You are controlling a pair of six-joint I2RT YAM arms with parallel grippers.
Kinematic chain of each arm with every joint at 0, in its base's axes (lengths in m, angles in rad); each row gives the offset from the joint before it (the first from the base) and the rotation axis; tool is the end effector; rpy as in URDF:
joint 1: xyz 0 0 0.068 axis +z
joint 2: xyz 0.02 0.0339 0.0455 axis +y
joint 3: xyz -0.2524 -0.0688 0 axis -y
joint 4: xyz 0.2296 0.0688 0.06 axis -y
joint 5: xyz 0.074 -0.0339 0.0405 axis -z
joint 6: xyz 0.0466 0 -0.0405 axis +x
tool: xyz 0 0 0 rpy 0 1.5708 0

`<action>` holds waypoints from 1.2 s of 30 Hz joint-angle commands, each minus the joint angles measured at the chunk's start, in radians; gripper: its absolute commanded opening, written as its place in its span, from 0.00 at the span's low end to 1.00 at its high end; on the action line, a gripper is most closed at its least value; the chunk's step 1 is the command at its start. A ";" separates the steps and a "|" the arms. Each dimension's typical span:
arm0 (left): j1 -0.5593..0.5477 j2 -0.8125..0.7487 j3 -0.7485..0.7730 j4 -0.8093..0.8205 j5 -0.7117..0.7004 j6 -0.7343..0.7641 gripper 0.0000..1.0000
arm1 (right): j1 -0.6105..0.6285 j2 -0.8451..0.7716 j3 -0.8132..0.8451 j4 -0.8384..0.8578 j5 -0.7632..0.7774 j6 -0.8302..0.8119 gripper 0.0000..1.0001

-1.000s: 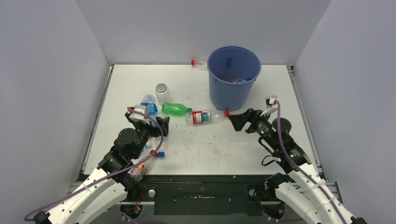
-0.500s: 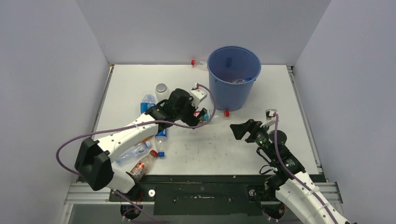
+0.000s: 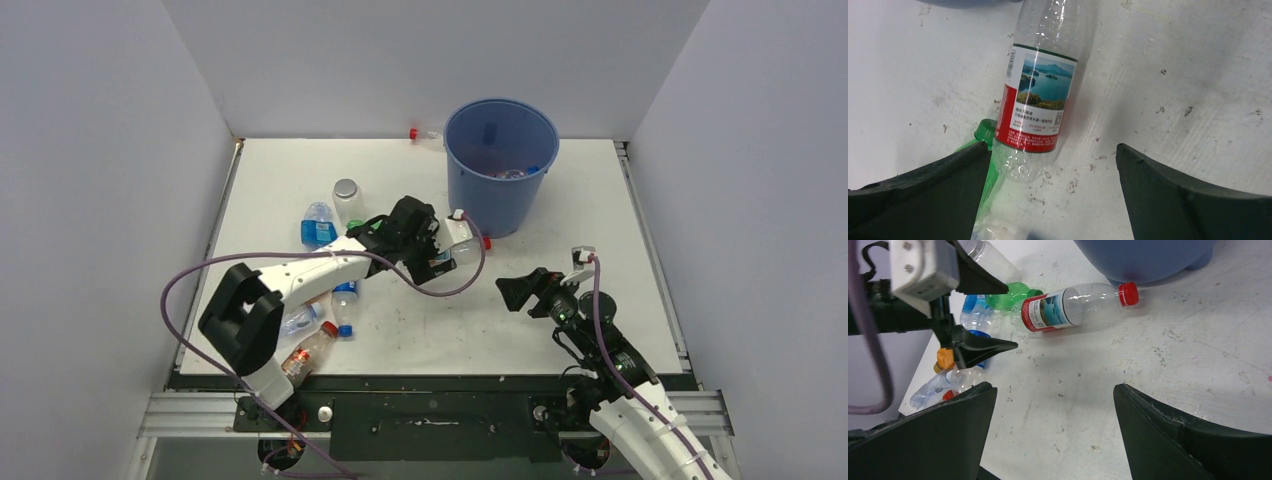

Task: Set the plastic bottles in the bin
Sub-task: Pick up the plastic bottle at the center of the board.

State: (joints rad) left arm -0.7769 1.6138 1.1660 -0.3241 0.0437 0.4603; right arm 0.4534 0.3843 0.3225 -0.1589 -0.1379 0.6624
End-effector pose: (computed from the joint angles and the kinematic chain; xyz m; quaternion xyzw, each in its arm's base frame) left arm 0.2483 -0.2470 0.2363 0.5410 0.7454 -0.0812 0.3808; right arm 0.1196 0.0654 0.2275 0.0384 0.7791 0.3757 0.5004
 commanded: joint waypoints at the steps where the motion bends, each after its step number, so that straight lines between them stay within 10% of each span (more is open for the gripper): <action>1: 0.022 0.113 0.083 0.019 0.037 0.102 0.96 | 0.007 -0.006 0.015 0.008 0.010 -0.001 0.90; 21: 0.029 0.271 0.061 0.157 0.054 0.051 0.82 | 0.008 0.049 0.037 0.052 -0.003 -0.003 0.90; 36: 0.009 0.059 -0.016 0.065 0.132 -0.083 0.46 | 0.009 -0.030 0.087 -0.042 0.008 -0.036 0.90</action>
State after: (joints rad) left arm -0.7540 1.8053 1.1599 -0.2726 0.1314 0.4240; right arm 0.4534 0.3702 0.3431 -0.1970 -0.1387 0.6525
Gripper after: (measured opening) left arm 0.595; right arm 0.899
